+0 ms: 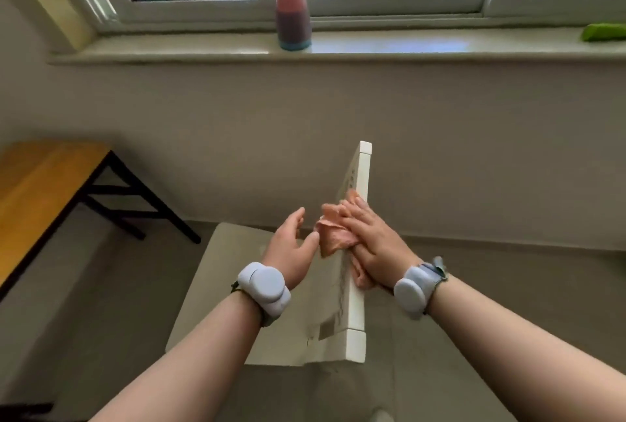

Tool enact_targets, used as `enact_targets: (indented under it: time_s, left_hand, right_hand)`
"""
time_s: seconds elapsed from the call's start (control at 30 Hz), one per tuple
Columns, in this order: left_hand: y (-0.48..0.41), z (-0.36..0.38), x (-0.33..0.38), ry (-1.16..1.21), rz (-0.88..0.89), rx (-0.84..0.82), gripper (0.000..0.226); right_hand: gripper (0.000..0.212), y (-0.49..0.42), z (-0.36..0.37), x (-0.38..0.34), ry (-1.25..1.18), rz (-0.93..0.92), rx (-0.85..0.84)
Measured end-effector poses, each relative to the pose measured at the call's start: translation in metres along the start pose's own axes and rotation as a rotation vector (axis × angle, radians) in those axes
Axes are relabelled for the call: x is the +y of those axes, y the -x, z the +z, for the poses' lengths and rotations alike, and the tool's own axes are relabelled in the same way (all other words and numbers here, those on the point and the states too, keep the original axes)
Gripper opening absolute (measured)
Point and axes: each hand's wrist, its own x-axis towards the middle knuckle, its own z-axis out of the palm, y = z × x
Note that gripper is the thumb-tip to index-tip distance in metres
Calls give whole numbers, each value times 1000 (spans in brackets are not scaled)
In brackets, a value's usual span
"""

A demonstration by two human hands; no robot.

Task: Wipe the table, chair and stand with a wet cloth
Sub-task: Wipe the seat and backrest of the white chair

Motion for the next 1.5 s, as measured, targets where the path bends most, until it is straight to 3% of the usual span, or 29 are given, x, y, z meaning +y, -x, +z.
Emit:
enact_targets:
  time_s: [0.2, 0.33, 0.47, 0.63, 0.73, 0.9, 1.03, 1.13, 1.23, 1.3, 1.4, 1.5]
  left_hand:
    - [-2, -4, -6, -19, 20, -10, 57]
    - [-3, 5, 0, -36, 16, -32, 57]
    - [-3, 14, 9, -76, -14, -81, 57]
    - [-18, 24, 15, 6, -185, 52, 55]
    - [-20, 39, 25, -34, -261, 34, 52]
    - [-22, 61, 54, -148, -293, -58, 41]
    - [-17, 68, 63, -179, -283, -55, 34]
    - [-13, 71, 59, -184, -278, -8, 30]
    - [-11, 78, 56, -195, -278, 79, 13]
    - [-9, 81, 56, -216, -289, 91, 20]
    - [-7, 83, 56, -204, -303, 98, 36]
    - [-7, 84, 56, -199, -299, 110, 37]
  right_hand:
    - [48, 17, -6, -17, -97, -144, 74]
    - [56, -45, -39, 5, -111, 5, 232]
    - [54, -83, -41, 46, 51, 57, 99]
    - [49, -42, -22, 45, 61, -270, -72]
    - [52, -58, -39, 71, 66, -358, -187]
    - [52, -142, -72, 109, 73, -207, -103]
    - [38, -131, -66, 108, -90, -171, -46]
    - [42, -84, -46, 92, -129, -441, -50]
    - [43, -56, -44, 81, -154, -606, -125]
    - [43, -79, -50, 94, -70, -648, -132]
    - [47, -128, -65, 117, -21, -459, -40]
    - [54, -143, -69, 113, -137, -253, -25]
